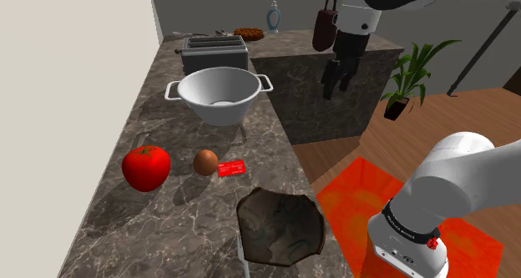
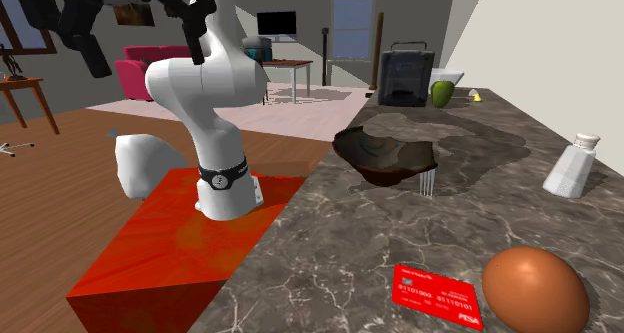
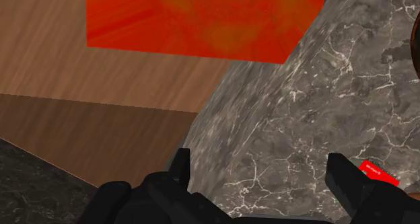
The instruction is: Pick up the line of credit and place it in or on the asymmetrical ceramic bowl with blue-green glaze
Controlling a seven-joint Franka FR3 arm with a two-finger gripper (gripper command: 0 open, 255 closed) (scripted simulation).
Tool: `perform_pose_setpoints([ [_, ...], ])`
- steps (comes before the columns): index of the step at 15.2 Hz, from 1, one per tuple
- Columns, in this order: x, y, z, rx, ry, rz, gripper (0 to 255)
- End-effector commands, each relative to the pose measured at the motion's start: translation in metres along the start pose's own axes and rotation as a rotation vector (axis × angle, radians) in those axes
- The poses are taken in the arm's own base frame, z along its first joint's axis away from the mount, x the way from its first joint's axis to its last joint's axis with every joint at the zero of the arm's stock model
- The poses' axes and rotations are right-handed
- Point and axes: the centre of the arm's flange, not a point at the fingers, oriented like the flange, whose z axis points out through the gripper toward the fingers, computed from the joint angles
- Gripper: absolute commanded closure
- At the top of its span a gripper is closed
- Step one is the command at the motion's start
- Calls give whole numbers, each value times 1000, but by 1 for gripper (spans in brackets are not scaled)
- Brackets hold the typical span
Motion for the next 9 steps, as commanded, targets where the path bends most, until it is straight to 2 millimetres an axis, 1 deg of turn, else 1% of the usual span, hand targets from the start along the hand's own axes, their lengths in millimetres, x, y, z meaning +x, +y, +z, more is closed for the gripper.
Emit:
perform_pose_setpoints([
  [1, 0, 0, 0, 0, 0, 0, 0],
  [9, 38, -41, 73, 50, 138, -273, 0],
])
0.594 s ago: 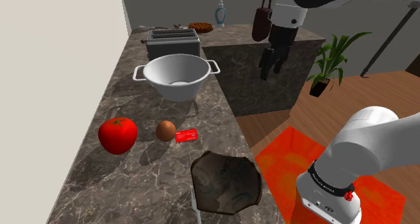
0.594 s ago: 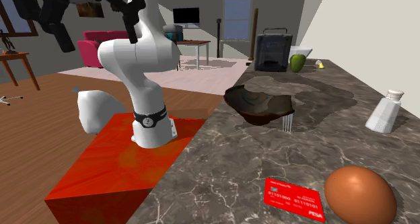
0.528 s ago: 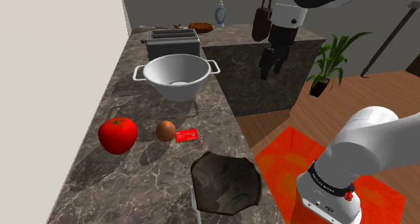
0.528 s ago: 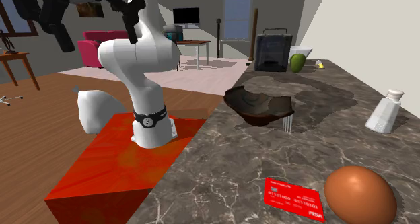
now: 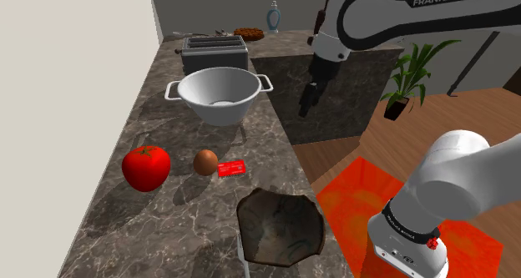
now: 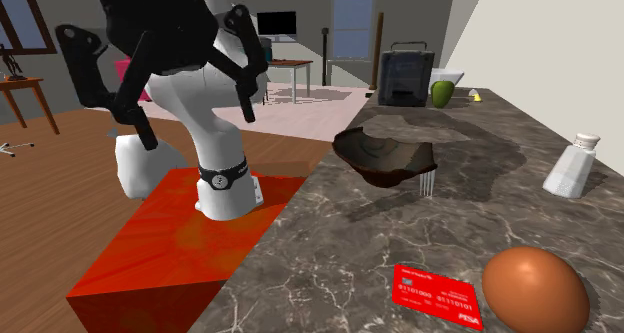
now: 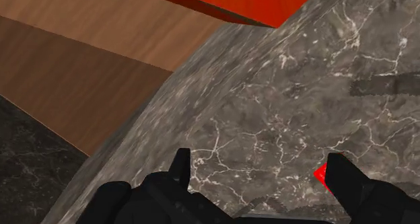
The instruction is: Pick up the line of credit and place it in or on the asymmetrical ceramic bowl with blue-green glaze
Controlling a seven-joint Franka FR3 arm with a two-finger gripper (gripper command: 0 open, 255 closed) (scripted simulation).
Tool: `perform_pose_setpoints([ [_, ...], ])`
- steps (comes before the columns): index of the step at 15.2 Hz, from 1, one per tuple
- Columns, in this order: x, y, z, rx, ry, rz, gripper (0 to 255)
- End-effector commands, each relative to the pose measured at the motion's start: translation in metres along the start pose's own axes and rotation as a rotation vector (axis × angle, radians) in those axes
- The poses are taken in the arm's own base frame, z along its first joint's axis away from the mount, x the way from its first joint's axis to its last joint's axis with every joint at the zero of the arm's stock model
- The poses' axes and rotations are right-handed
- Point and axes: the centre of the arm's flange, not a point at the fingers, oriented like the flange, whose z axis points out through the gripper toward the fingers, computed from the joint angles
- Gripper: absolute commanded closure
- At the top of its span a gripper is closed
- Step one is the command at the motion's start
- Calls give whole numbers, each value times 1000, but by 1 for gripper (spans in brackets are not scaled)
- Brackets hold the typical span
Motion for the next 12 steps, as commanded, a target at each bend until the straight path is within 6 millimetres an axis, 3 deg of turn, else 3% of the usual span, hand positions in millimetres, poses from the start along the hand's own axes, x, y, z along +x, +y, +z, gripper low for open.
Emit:
perform_pose_setpoints([
  [1, 11, -10, 22, 11, 39, -70, 0],
  [12, 63, -74, 118, 79, 228, -446, 0],
])
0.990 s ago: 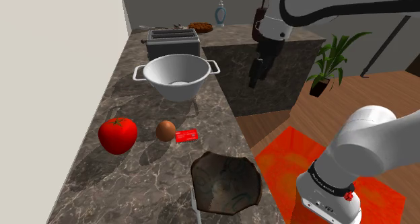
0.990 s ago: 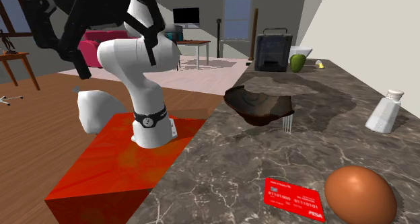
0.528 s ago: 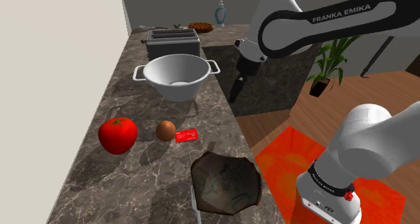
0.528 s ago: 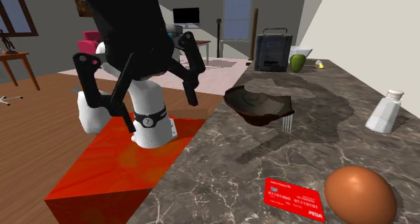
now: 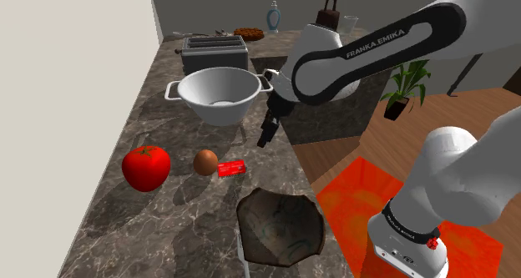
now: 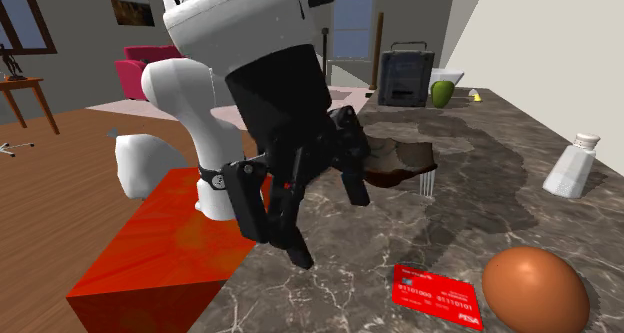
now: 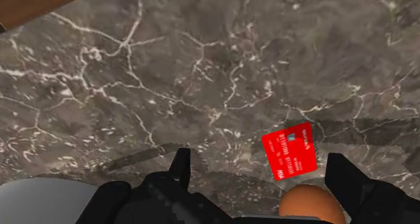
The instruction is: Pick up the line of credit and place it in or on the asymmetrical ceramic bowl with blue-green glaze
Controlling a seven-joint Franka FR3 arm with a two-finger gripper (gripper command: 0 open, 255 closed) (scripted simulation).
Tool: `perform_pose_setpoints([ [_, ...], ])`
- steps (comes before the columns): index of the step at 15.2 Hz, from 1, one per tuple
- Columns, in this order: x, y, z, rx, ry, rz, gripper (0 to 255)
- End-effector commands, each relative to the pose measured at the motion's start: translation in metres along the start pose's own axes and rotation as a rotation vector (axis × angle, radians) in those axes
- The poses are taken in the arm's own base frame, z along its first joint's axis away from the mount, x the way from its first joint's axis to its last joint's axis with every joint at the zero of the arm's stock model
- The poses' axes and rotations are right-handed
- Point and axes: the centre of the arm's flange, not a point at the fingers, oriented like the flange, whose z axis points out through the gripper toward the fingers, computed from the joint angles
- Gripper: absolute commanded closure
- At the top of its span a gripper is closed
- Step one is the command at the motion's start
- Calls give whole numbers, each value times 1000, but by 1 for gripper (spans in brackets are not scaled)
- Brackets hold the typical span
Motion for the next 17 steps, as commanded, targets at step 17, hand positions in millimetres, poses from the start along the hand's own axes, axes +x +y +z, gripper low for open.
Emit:
perform_pose_setpoints([
  [17, 55, -57, 129, 59, 175, -345, 0],
])
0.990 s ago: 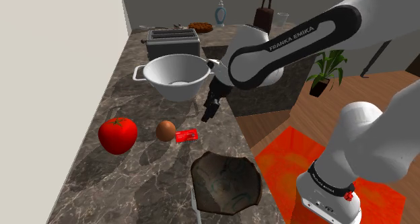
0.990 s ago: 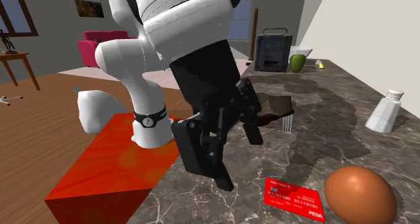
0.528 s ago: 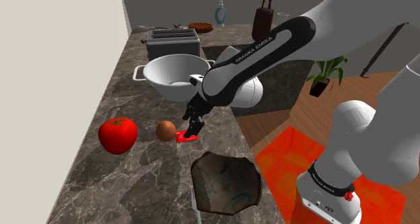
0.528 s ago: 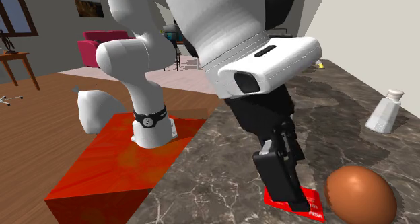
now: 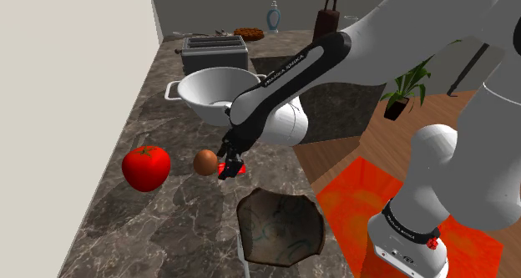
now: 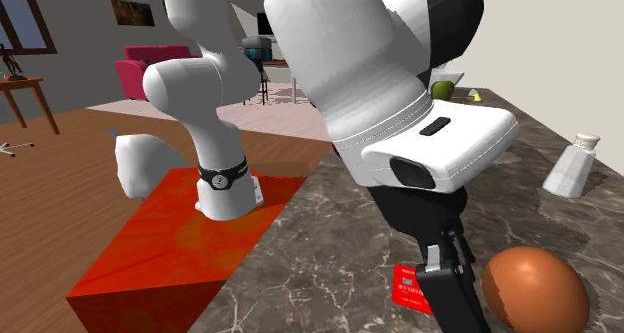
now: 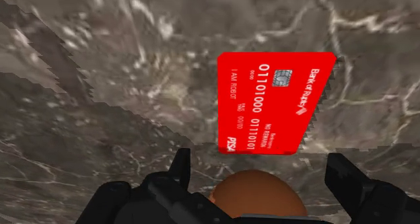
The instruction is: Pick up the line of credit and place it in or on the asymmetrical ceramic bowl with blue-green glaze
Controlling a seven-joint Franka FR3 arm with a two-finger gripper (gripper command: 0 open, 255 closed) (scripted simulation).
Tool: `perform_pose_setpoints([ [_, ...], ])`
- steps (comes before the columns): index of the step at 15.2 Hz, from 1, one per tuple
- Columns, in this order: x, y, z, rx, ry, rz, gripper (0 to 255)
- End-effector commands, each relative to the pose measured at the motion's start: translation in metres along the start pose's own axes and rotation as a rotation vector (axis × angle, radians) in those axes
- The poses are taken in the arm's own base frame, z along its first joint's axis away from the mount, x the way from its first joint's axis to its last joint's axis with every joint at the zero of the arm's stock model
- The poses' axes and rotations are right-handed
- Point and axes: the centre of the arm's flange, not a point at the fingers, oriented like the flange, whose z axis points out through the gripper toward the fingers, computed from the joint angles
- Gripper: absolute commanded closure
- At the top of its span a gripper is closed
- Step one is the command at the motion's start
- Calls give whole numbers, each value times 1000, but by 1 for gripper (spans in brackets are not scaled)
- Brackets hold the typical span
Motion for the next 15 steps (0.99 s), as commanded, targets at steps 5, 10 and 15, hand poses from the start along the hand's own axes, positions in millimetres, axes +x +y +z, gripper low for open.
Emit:
perform_pose_setpoints([
  [5, -1, -1, 7, 0, 0, 0, 0],
  [10, -1, -1, 7, 0, 0, 0, 255],
  [15, -2, -4, 8, 0, 0, 0, 255],
])
